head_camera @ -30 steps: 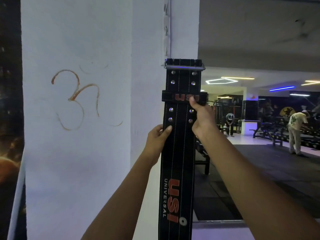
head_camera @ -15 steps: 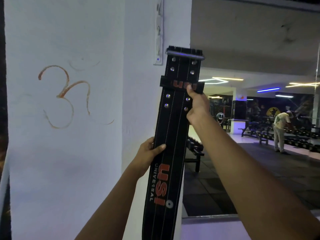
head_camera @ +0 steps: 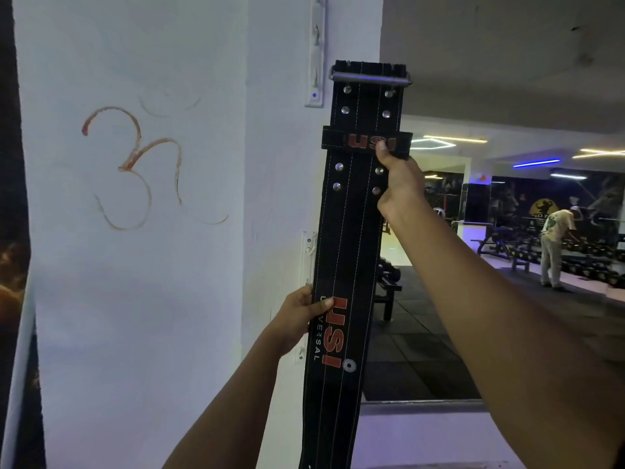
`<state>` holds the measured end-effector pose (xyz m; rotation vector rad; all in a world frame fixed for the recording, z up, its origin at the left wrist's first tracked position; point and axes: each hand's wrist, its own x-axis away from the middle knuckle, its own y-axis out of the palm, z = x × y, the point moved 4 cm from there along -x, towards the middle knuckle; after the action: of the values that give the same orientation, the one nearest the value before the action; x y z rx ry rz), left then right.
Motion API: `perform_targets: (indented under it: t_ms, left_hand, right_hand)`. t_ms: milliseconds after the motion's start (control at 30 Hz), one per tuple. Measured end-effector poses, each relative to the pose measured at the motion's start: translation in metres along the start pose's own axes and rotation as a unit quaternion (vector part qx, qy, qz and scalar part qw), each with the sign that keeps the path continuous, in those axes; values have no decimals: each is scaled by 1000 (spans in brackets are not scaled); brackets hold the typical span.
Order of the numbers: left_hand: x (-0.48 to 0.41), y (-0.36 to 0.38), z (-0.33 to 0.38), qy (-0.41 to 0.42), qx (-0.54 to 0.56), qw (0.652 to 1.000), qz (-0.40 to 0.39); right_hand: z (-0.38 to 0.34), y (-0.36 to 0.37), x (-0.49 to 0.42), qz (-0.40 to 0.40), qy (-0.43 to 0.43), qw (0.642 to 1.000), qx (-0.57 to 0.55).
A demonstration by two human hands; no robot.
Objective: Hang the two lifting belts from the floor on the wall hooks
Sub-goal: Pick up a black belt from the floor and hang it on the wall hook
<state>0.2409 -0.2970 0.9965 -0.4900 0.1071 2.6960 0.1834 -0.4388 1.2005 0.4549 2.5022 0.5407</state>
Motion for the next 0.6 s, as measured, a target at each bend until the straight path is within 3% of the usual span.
perform_targets:
  t_ms: [267, 600]
  left_hand:
    - [0, 4, 13, 17, 41, 999, 4]
    - [-22, 9, 99, 111, 66, 990, 49]
  right_hand:
    - [6, -7, 5, -2, 8, 1000, -8]
    - [21, -14, 4, -3, 19, 1000, -12]
